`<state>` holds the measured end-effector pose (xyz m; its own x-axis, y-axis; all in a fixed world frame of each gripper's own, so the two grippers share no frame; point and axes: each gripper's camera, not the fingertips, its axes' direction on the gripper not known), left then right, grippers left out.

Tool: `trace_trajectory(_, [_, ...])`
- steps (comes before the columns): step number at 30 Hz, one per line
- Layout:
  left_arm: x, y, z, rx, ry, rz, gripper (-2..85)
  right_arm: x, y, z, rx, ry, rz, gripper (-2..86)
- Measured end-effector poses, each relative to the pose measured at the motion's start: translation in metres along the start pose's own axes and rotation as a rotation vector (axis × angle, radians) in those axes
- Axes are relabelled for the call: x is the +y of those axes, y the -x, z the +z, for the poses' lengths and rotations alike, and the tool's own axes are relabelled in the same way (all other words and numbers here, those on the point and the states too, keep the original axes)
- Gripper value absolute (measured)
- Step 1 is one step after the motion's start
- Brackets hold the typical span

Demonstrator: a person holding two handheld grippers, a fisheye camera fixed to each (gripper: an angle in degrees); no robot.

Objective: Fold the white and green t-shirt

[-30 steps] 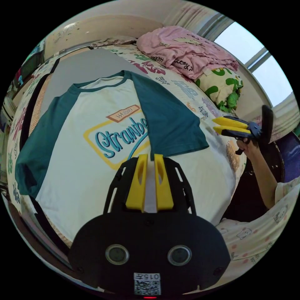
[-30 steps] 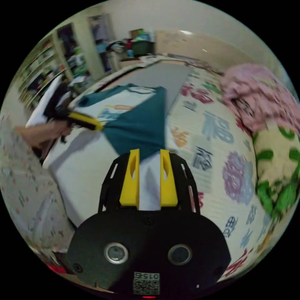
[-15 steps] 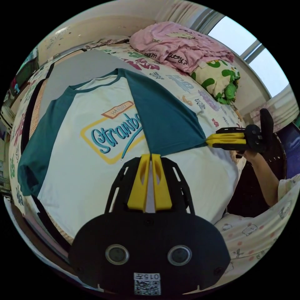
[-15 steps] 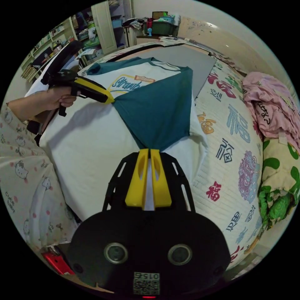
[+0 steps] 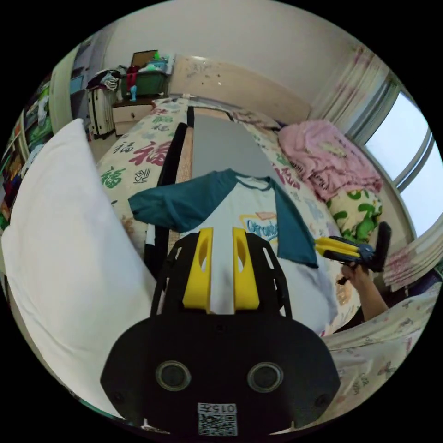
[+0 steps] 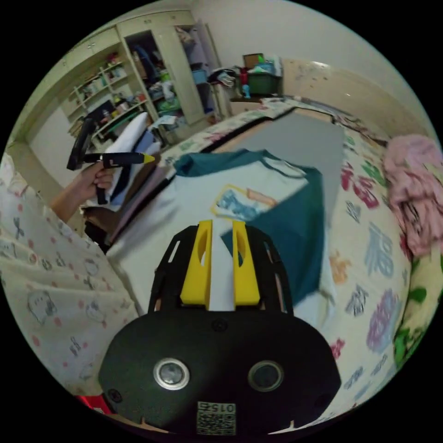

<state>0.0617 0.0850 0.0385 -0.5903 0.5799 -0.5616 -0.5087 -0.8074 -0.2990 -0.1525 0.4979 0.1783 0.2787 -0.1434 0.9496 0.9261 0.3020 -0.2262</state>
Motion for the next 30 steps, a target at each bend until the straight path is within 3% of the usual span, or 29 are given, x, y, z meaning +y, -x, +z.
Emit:
trace_trajectory(3, [0.028,0.023,-0.008,-0.031,-0.071,-0.076,7.6,-0.107,-0.015,0.028,-0.152,-0.043,-0.008,8.5])
trace_trajectory(7, [0.047,0.039,0.004,-0.005,-0.072,-0.127,8.3,-0.25,-0.034,0.109,-0.356,0.09,0.077,10.6])
trace_trajectory(12, [0.052,0.05,0.003,0.023,-0.09,-0.146,8.3,-0.339,-0.035,0.204,-0.347,0.32,0.153,10.9])
trace_trajectory(15, [0.056,0.054,0.003,0.039,-0.1,-0.153,8.3,-0.363,-0.049,0.204,-0.398,0.336,0.204,4.3])
trace_trajectory(18, [0.054,0.047,0.007,0.018,-0.101,-0.137,8.3,-0.352,-0.077,0.144,-0.48,0.17,0.287,1.8])
trace_trajectory(22, [0.041,0.02,0.024,-0.017,-0.064,-0.033,8.2,-0.257,-0.105,0.038,-0.546,-0.141,0.466,1.3])
trace_trajectory(25, [0.028,-0.01,0.051,0.032,0.041,0.112,8.3,-0.179,-0.092,0.012,-0.482,-0.161,0.583,2.3])
trace_trajectory(28, [0.021,-0.043,0.074,0.002,0.102,0.246,8.4,-0.142,-0.077,0.014,-0.488,-0.039,0.596,6.0])
trace_trajectory(30, [0.018,-0.063,0.087,-0.017,0.129,0.321,8.6,-0.141,-0.079,0.002,-0.428,-0.066,0.599,7.6])
